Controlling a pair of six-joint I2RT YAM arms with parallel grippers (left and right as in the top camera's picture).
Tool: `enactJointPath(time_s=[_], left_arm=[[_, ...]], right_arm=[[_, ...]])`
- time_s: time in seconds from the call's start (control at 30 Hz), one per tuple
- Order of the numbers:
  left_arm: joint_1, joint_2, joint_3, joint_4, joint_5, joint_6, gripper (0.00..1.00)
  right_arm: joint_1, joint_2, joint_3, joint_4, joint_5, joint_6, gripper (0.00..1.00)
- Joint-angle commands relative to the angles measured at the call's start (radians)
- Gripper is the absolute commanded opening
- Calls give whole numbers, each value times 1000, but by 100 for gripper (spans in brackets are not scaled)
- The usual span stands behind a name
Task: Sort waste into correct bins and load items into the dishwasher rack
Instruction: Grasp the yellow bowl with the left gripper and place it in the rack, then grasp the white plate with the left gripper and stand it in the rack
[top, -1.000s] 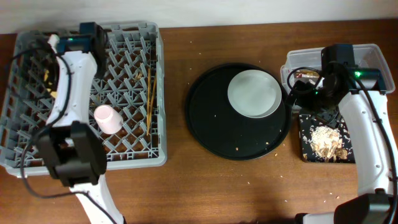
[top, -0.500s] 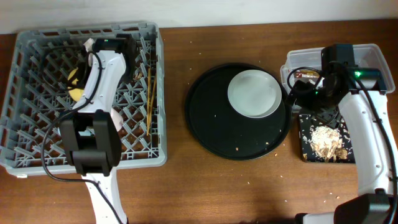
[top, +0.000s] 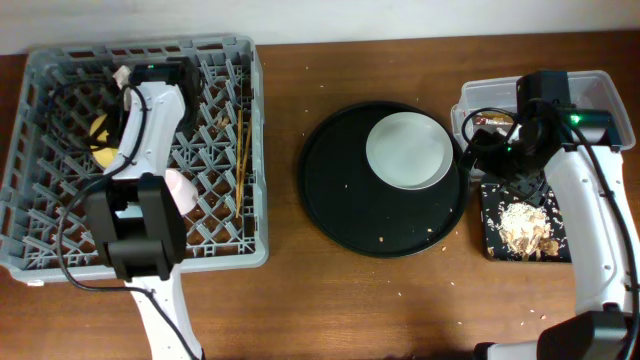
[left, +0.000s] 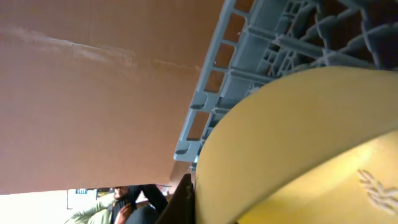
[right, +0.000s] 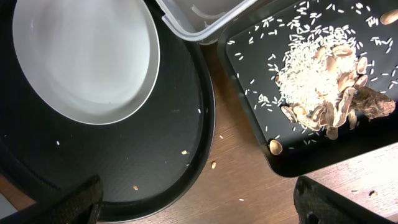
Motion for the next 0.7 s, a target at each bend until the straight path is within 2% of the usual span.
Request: enactJointPath(time_s=[0.0,0.03,0.07,0.1,0.13,0.23,0.3,0.33,0.4,0.43,0.53,0.6,0.67], left_arm=[[-38,40,-3,-55,160,-8,13],[-48,40,-3,-80,201,-8,17],[-53,34,-3,-93,234,-9,27],[-56,25,0,-99,277,-11,56],[-59,5,19,-122,367,-11,100],[-66,-78,150,-173,581,19,100],[-106,-150,306,-146,875,134,100],[-126,-160,349,-114,990,163,100],[-181,-158,371,37,1308,246,100],[-236,-134,353,158,1500,339,99],[-368,-37,309,329,1543,360,89],[-490,97,308,395,1522,360,76],[-547,185,308,436,1448,281,72]], right_arm=[[-3,0,6,-1,-5,4,98],[-3,0,6,-1,-5,4,98],[-3,0,6,-1,-5,4,98],[-3,0,6,-1,-5,4,98],[-3,0,6,-1,-5,4,98],[-3,0,6,-1,-5,4,98],[-3,0,6,-1,-6,4,98],[-3,0,6,-1,-5,4,98],[-3,0,6,-1,-5,4,99],[-3,0,6,-1,-5,4,98],[-3,0,6,-1,-5,4,98],[-3,0,6,-1,-5,4,98],[-3,0,6,-1,-5,4,98]])
